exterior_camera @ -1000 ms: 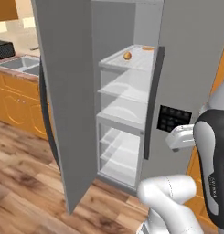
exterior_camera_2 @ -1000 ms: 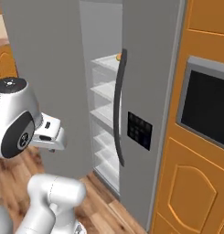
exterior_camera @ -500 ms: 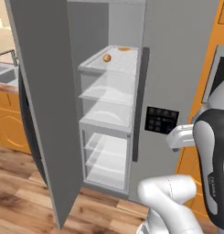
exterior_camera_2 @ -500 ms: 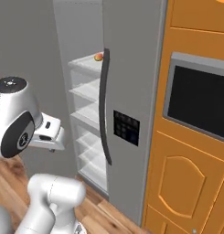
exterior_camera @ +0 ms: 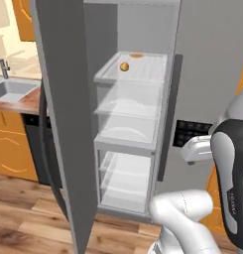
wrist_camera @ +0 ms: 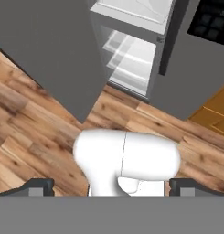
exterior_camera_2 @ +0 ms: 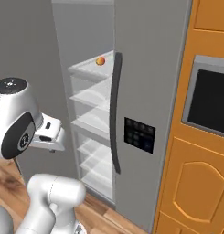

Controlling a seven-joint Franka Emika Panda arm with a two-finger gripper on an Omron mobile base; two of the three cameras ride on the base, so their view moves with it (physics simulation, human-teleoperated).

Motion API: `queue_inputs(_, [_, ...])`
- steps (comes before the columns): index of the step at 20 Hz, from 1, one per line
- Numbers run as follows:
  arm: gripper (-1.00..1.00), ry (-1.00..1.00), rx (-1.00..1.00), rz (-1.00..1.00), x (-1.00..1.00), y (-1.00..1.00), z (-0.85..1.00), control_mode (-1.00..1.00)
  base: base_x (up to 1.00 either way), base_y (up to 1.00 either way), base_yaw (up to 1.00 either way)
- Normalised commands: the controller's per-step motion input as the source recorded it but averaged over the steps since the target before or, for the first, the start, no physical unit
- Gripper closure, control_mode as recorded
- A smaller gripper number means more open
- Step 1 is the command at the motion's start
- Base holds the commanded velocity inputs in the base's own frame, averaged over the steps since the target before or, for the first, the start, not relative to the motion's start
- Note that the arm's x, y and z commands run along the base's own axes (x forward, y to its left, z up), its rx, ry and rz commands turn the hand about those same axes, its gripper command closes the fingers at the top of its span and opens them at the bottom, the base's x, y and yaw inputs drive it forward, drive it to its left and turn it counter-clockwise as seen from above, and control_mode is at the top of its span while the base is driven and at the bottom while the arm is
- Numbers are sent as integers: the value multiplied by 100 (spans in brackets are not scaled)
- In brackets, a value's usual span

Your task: Pick up the pear and mango from the fridge and place one fruit on each plate on the dining counter.

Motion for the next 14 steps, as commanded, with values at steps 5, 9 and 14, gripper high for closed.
queue_inputs(5, [-100, 0, 0, 0, 0, 0, 0, 100, 61, 57, -9])
queue_inputs(9, [-100, 0, 0, 0, 0, 0, 0, 100, 20, -6, -3])
queue_inputs(14, [-100, 0, 0, 0, 0, 0, 0, 100, 15, -36, -7])
